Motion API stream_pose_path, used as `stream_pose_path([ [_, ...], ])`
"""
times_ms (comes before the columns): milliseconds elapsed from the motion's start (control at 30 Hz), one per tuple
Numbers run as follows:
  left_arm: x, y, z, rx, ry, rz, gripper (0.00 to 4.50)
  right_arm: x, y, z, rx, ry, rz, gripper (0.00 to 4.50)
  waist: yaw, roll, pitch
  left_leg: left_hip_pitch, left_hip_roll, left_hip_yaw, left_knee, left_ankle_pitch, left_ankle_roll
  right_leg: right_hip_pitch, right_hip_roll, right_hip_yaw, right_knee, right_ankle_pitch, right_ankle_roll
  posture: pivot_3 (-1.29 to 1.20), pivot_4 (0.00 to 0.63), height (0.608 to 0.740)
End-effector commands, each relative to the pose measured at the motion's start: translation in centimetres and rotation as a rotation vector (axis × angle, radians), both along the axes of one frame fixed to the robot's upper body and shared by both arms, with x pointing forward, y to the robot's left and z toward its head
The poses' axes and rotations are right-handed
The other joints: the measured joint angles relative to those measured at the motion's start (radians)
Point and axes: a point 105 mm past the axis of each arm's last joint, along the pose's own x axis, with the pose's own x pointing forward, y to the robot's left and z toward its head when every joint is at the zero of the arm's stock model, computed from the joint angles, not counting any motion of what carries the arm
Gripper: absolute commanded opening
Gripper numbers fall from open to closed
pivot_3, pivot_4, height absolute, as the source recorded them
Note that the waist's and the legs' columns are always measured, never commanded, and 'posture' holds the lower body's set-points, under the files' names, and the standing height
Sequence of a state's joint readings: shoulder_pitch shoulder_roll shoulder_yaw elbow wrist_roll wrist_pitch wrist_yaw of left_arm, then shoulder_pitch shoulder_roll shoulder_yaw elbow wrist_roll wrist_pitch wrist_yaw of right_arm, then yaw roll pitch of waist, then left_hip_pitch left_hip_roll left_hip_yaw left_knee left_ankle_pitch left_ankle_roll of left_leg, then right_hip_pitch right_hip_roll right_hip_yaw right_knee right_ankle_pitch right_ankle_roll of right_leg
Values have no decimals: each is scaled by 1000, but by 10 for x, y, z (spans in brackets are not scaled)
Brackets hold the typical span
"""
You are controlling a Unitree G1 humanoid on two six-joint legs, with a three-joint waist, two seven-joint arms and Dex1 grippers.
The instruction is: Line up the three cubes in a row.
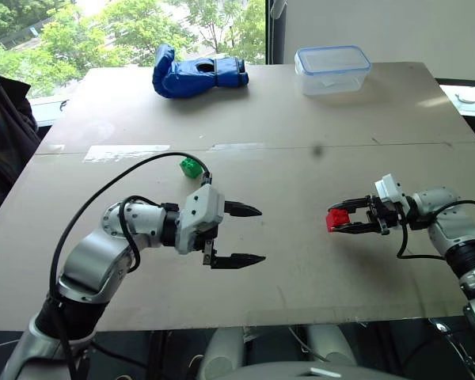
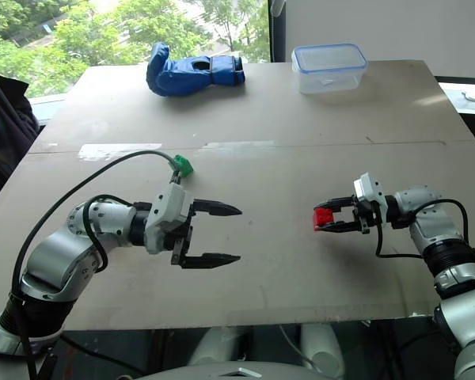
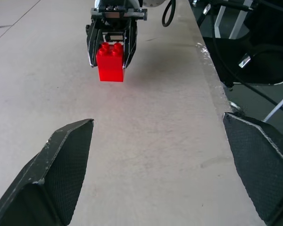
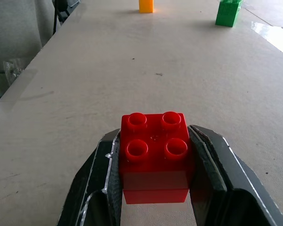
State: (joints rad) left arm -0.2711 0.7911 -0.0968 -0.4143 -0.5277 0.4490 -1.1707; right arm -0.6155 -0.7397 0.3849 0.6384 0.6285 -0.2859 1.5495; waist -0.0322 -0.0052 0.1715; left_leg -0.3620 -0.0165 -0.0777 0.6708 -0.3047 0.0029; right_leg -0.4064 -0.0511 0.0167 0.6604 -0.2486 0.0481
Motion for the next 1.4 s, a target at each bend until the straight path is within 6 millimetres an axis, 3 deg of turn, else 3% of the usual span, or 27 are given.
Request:
stream_pose_path([
  [33, 8, 4, 4, 14, -69, 42, 4500, -5, -2, 7, 2, -26, 62, 1328, 0, 0, 0, 0, 0, 0, 0, 0, 0, 0, 0, 0, 0, 0, 0, 0, 150, 740],
  [400, 10, 2, -4, 32, -135, 46, 4500, -1, -2, 1, 0, 22, 41, 1328, 1, 0, 0, 0, 0, 0, 0, 0, 0, 0, -1, 0, 0, 0, 0, 0, 150, 740],
  [467, 10, 2, -4, 32, -134, 45, 4500, 0, -2, 0, -4, 24, 39, 2395, 0, 0, 0, 0, 0, 0, 0, 0, 0, 0, -1, 0, 0, 0, 0, 0, 150, 740],
  [533, 10, 3, -4, 35, -132, 45, 4500, 1, -2, -1, -7, 22, 35, 3033, 0, 0, 0, 0, 0, 0, 0, 0, 0, 0, -1, 0, 0, 0, 0, 0, 150, 740],
  [633, 10, 4, -4, 38, -131, 47, 4500, 2, -3, -2, -12, 26, 30, 4393, 0, 0, 0, 0, 0, 0, 0, 0, 0, 0, -1, 0, 1, 0, 0, 0, 150, 740],
  [1400, 9, 3, -5, 44, -123, 47, 4500, 9, -4, -21, -40, 12, -10, 4393, -2, 0, 0, 0, 0, 0, 0, 0, 0, -1, -1, 0, 1, 0, 0, 0, 150, 740],
])
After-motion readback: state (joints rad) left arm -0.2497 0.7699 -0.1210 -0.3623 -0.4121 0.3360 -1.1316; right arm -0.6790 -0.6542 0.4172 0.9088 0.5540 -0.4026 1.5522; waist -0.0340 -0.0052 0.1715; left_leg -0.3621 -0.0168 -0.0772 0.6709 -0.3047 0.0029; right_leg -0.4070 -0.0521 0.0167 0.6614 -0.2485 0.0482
